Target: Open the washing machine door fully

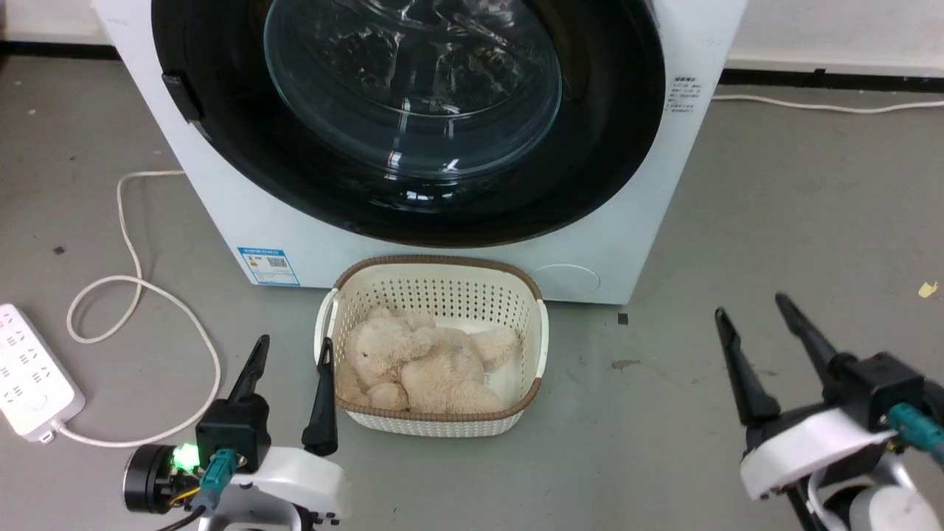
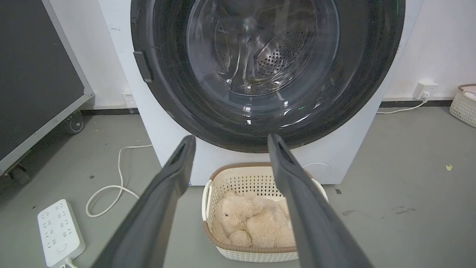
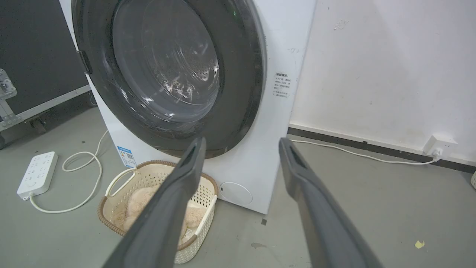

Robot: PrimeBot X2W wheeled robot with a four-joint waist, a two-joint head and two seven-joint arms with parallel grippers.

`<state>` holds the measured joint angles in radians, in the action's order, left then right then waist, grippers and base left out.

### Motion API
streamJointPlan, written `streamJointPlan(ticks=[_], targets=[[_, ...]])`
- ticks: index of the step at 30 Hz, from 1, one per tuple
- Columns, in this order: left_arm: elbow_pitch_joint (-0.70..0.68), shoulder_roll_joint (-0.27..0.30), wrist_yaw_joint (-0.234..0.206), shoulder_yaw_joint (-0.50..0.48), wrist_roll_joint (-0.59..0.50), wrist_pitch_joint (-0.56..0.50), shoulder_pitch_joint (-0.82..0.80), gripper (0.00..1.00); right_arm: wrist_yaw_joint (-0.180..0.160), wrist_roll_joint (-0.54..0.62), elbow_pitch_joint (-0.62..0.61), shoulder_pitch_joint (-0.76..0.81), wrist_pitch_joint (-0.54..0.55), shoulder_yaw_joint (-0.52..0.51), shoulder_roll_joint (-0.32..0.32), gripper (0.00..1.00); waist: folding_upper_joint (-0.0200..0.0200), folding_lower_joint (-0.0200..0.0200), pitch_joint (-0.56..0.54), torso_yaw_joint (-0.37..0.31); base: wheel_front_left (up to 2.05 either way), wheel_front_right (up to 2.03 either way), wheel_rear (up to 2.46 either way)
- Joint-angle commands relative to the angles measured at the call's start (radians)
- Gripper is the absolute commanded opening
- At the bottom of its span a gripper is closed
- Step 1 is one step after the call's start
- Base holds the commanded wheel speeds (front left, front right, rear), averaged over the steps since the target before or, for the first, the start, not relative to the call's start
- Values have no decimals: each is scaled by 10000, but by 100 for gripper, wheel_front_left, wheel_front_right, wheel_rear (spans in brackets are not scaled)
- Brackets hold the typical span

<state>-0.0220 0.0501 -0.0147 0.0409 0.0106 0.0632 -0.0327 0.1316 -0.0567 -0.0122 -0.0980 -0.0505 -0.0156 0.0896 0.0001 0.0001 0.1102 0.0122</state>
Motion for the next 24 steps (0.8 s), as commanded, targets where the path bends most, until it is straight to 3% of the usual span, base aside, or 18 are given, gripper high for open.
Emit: streamJointPlan(ticks=[1, 9, 10, 11, 12, 24], targets=[[-58, 2, -42, 24, 32, 112, -179, 100, -3, -114, -62, -247, -15, -16, 96, 100, -1, -1, 46, 10, 0, 0, 0], [-144, 1, -102, 127, 49, 278, -320, 100, -3, -943, 10, -1196, 240, -136, 345, 100, -1, -1, 370, 60, 0, 0, 0], [-147, 1, -101, 140, 52, 299, -333, 100, -3, -1085, 71, -1342, 288, -186, 332, 50, -1, -1, 418, 65, 0, 0, 0], [-153, 1, -100, 151, 58, 320, -354, 100, -3, -1193, 134, -1487, 343, -201, 342, 33, -1, -1, 472, 73, 0, 0, 0], [-163, 1, -98, 161, 60, 341, -381, 100, -3, -1316, 205, -1633, 396, -216, 339, 0, -1, -1, 526, 83, 0, 0, 0], [-338, 3, -142, 285, 28, 592, -736, 100, -4, -3052, 1439, -3788, 1081, -783, 472, 0, -1, -1, 1212, 309, 0, 0, 0]])
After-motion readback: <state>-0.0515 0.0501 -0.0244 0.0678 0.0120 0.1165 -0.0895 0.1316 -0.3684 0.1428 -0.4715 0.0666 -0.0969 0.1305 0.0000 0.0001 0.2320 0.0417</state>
